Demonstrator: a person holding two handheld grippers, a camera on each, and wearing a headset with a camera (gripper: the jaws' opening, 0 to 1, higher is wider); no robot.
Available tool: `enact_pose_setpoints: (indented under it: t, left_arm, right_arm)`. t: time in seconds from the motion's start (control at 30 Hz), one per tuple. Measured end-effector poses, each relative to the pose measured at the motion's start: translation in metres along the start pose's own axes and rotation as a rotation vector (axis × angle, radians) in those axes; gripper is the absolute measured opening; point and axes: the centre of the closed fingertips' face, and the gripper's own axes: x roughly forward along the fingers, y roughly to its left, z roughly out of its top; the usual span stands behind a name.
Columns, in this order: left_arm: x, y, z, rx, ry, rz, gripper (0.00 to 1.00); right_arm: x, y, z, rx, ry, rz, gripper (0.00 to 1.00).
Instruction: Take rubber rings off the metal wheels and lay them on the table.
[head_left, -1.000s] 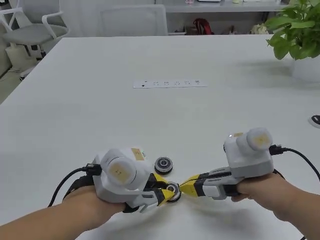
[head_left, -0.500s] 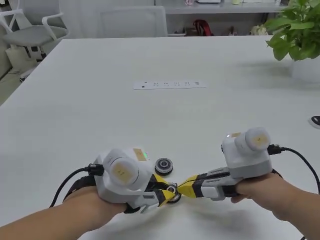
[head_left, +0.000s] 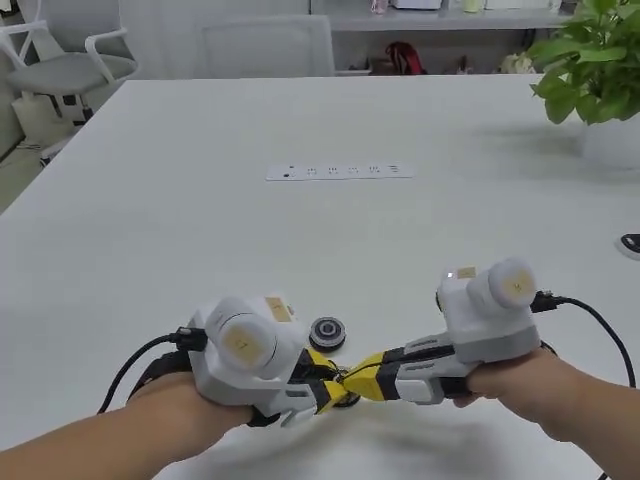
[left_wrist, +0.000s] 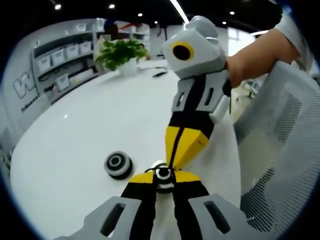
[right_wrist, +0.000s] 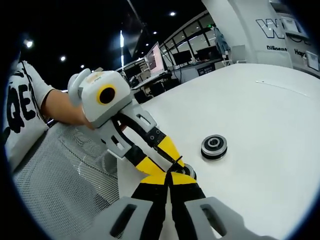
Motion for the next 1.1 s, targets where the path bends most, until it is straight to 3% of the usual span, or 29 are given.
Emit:
enact_pose_setpoints:
  t: [0.3,0.47,0.57,0.77,1.1]
  left_arm:
    - [-0.001,0.000,0.000,-0.005,-0.016,-0.012,0.12]
    - [-0.002,0.000,0.000,-0.054,-0.034,-0.036,0.13]
    - [-0.003,-0.004,0.000,-0.033,-0.032,-0.066,0.16]
    - [-0.009,-0.005,0.001,-0.035,-0.033,-0.079,0.18]
    - [-0.033,-0.001,0.016,-0.080,-0.119,-0.085,0.23]
  right_arm:
    - [0.000,-0.004,-0.003,-0.006,0.004,-0.019,0.00]
    - [0.000,-0.005,-0.001,-0.015,-0.002,-0.023,0.00]
    - [0.000,-0.006,-0.001,-0.012,-0.006,-0.023,0.00]
    - [0.000,-0.006,0.000,-0.010,-0.014,-0.019,0.00]
    - [-0.002,-0.006,0.008,0.009,-0.050,-0.018,0.00]
